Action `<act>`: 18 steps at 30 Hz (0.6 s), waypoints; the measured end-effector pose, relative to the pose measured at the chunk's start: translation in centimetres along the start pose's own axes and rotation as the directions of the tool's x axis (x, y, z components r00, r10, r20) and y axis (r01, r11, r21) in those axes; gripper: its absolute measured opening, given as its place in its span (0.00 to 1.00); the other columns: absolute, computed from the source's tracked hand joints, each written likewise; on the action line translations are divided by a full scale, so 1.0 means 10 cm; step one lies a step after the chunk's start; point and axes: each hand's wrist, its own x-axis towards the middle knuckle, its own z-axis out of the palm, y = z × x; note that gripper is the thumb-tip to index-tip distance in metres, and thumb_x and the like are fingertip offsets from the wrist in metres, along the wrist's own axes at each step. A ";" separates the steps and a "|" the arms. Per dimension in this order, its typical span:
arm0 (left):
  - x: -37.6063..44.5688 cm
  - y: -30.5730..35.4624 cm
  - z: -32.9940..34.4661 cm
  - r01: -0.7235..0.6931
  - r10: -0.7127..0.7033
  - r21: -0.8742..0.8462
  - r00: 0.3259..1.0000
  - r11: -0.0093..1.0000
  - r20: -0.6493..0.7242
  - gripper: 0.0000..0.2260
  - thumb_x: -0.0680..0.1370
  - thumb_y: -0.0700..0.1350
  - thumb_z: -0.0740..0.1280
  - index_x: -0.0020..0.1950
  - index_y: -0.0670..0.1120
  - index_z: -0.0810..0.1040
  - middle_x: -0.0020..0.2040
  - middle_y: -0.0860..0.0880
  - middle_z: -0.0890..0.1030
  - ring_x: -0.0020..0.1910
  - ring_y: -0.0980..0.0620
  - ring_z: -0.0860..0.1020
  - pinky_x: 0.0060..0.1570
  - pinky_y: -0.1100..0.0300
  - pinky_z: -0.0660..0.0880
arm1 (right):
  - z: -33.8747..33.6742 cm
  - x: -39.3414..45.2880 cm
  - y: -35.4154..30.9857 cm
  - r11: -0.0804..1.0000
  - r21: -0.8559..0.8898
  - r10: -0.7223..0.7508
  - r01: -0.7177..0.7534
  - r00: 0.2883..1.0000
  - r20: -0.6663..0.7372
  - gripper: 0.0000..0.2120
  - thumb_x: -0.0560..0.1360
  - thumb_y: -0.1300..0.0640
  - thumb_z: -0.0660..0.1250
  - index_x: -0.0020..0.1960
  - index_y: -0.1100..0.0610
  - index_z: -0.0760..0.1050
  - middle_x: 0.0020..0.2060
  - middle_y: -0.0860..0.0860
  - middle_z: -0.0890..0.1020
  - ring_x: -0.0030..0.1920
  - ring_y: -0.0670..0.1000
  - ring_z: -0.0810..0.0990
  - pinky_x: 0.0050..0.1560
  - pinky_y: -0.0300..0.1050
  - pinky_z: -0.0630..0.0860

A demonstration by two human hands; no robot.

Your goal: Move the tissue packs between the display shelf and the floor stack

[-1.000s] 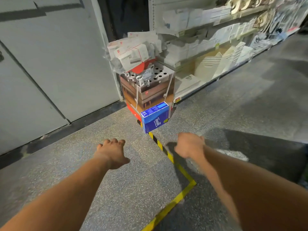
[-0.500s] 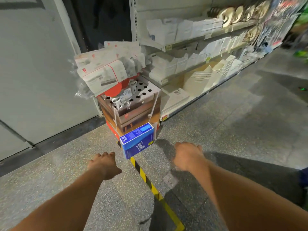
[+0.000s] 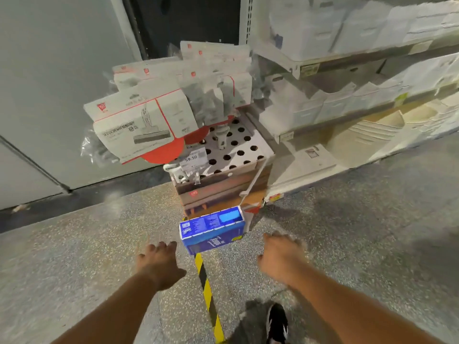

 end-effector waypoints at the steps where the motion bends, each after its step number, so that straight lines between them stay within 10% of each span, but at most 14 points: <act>1: 0.14 0.10 0.00 0.023 -0.023 -0.016 1.000 1.000 0.005 0.38 0.75 0.66 0.66 0.79 0.52 0.58 0.75 0.47 0.67 0.74 0.43 0.64 0.69 0.43 0.65 | 0.00 0.25 0.11 1.000 -0.004 -0.008 0.008 1.000 0.006 0.26 0.77 0.42 0.65 0.71 0.54 0.68 0.65 0.52 0.76 0.64 0.54 0.74 0.65 0.55 0.68; 18: 3.85 0.29 1.92 0.202 -0.202 0.014 0.979 0.979 -0.008 0.65 0.59 0.77 0.71 0.82 0.48 0.42 0.82 0.46 0.47 0.80 0.41 0.46 0.74 0.35 0.55 | 2.47 4.10 -0.08 0.966 -0.014 -0.259 0.259 0.966 0.012 0.51 0.73 0.39 0.71 0.82 0.47 0.40 0.82 0.52 0.41 0.80 0.60 0.40 0.75 0.63 0.52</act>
